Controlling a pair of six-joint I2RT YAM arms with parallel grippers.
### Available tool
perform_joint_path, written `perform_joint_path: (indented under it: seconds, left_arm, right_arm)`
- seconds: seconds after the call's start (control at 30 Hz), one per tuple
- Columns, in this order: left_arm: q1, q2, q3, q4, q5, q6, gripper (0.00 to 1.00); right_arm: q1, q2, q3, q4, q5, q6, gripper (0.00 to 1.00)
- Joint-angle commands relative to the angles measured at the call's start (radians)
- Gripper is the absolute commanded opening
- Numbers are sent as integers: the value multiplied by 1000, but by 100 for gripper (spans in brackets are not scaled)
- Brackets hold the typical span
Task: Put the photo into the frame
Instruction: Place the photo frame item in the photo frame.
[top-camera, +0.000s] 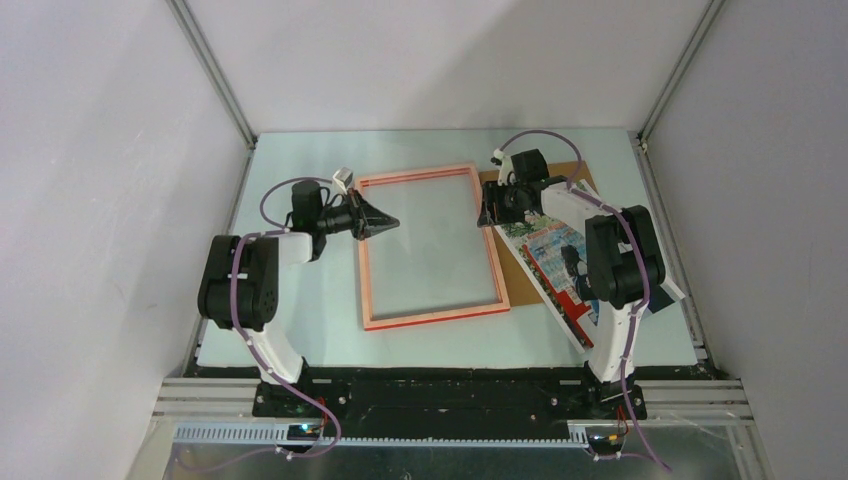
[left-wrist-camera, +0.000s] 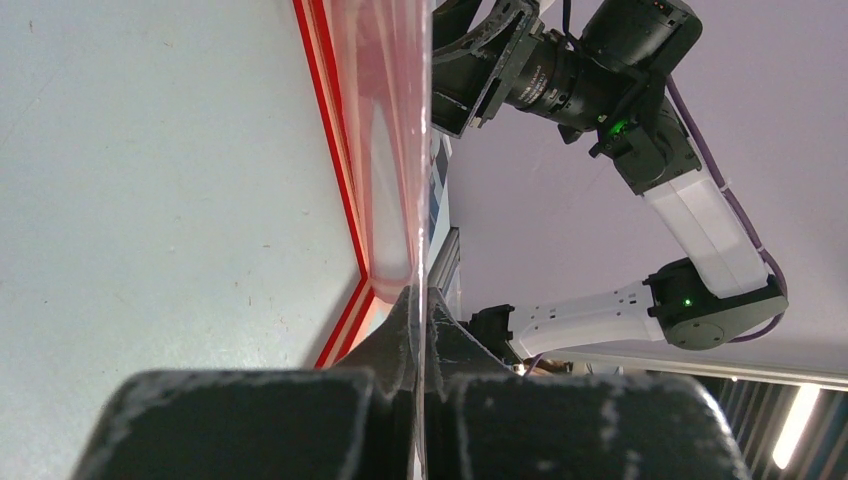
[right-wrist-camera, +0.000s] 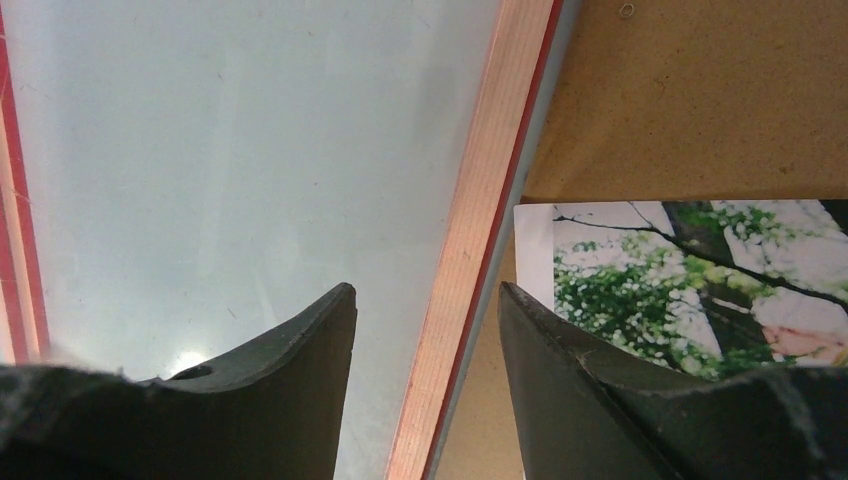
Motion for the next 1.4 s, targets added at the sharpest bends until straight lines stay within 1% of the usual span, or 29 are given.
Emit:
perform_joint_path:
  seconds: [0.0,0.43,1.37]
  left_arm:
    - [-2,-52,-2,43,20,1,0]
    - [2,-88,-36,43,-14,-41,0]
    - [-1,-71,-35,71,-13,-78,0]
  right_arm:
    - [8,2,5,27,-8,-6,58]
    - [15,5,7,24,0,-15,58]
    - [25,10,15,14,11,-25,58]
